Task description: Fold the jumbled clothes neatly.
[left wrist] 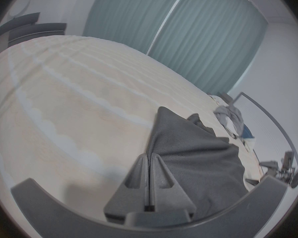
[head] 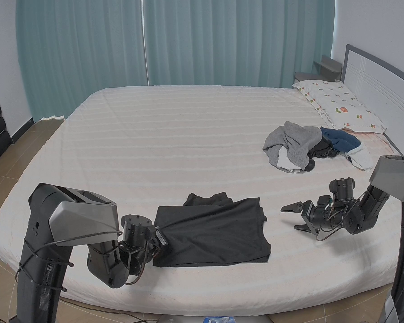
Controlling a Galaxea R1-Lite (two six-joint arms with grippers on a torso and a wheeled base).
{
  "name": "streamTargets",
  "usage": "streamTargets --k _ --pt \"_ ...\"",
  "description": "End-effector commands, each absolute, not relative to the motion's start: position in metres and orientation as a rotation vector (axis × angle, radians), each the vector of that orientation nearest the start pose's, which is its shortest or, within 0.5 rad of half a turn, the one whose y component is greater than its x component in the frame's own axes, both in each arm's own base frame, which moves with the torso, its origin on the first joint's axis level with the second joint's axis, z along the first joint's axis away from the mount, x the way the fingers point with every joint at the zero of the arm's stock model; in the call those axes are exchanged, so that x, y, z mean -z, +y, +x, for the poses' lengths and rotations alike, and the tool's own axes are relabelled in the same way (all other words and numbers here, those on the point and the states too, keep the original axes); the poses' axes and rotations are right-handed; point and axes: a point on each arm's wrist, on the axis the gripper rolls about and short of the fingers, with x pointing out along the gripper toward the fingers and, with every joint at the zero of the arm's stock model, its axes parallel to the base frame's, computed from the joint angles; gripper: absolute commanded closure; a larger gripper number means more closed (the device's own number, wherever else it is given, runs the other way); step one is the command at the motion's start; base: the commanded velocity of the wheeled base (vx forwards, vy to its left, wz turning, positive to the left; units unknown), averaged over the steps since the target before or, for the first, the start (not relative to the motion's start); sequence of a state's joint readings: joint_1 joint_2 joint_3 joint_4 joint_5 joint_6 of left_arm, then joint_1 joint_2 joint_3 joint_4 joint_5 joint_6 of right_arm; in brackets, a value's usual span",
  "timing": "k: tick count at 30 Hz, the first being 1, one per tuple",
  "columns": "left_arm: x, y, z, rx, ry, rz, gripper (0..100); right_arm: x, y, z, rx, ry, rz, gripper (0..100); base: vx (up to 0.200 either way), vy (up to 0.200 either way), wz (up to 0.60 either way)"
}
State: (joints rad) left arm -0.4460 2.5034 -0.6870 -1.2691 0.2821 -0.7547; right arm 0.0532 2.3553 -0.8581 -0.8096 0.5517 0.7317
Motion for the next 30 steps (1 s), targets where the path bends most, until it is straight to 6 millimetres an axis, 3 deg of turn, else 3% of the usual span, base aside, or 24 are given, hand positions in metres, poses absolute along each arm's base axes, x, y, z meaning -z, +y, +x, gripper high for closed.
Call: streamTargets --k 1,21,30 --pt "0.063 -0.137 0.326 -0.09 0.546 -0.612 100 0.019 0.032 0.375 -0.311 0.866 0.853 0 0.0 0.0 0.0" --pt "0.051 -0.127 0.306 -0.129 0.578 -0.695 100 0.02 0.032 0.375 -0.31 0.868 0.853 0 0.0 0.0 0.0" --pt "0.049 -0.116 0.309 -0.16 0.564 -0.709 100 0.02 0.032 0.375 -0.309 0.867 0.853 0 0.0 0.2 0.0"
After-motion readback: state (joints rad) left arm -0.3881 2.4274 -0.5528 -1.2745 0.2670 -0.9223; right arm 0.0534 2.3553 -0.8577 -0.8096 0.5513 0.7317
